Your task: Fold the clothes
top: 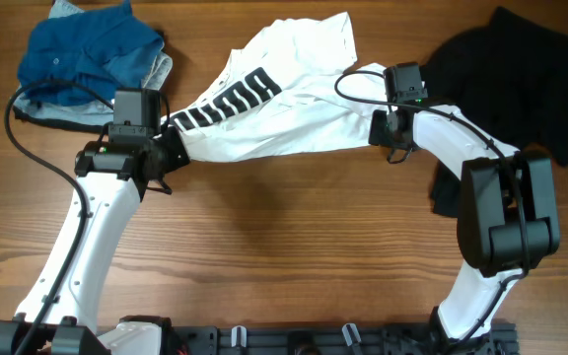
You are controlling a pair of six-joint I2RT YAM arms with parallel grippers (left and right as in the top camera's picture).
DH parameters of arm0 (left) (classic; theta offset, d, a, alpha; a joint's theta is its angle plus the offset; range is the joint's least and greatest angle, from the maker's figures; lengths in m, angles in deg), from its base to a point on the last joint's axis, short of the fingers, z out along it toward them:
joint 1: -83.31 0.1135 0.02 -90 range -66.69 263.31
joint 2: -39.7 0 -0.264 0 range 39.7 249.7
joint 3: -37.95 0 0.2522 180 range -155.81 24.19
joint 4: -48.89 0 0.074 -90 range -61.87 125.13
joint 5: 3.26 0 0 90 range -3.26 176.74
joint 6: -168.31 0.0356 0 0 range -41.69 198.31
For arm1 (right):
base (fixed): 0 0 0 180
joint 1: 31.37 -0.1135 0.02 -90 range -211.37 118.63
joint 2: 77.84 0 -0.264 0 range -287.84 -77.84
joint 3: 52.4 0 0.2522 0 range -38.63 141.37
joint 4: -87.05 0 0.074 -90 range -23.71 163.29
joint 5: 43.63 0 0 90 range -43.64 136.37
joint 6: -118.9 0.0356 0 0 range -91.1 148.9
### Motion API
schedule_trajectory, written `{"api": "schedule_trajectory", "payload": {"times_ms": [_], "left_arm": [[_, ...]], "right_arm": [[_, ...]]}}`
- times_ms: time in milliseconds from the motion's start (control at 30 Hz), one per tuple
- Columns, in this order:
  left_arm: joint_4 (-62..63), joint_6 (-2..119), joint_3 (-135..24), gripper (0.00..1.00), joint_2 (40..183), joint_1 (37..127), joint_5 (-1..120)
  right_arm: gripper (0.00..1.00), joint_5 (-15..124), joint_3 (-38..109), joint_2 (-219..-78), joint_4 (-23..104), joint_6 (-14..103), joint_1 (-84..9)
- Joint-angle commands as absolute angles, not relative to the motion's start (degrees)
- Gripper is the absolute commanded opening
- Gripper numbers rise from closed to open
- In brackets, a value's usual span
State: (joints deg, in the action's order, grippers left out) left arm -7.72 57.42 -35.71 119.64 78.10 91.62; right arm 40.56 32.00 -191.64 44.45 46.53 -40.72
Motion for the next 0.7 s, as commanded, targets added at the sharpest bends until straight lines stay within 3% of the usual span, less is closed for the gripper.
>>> {"api": "schedule_trajectory", "payload": {"times_ms": [0,67,200,267,467,667], "left_arm": [[-7.5,57.1,-36.2,0.04,120.1,77.9,92.4],[-7.5,57.1,-36.2,0.04,120.1,77.9,92.4],[-7.6,57.1,-36.2,0.04,120.1,77.9,92.4],[-7.6,57.1,-36.2,0.04,120.1,77.9,92.4],[-7.5,57.1,-36.2,0.04,120.1,77.9,92.4],[-11.9,57.1,-43.6,0.04,117.8,77.9,92.0]], "right_arm": [[0.48,42.6,30.3,-194.7,44.6,42.2,-40.5],[0.43,43.0,30.3,-194.7,44.5,42.4,-40.6],[0.24,43.0,30.3,-194.7,44.2,42.4,-40.6],[0.04,43.0,30.3,-194.7,44.1,42.6,-40.6],[0.04,43.7,31.0,-193.8,44.2,45.6,-40.3],[0.04,46.5,40.6,-179.3,34.5,44.0,-37.2]]}}
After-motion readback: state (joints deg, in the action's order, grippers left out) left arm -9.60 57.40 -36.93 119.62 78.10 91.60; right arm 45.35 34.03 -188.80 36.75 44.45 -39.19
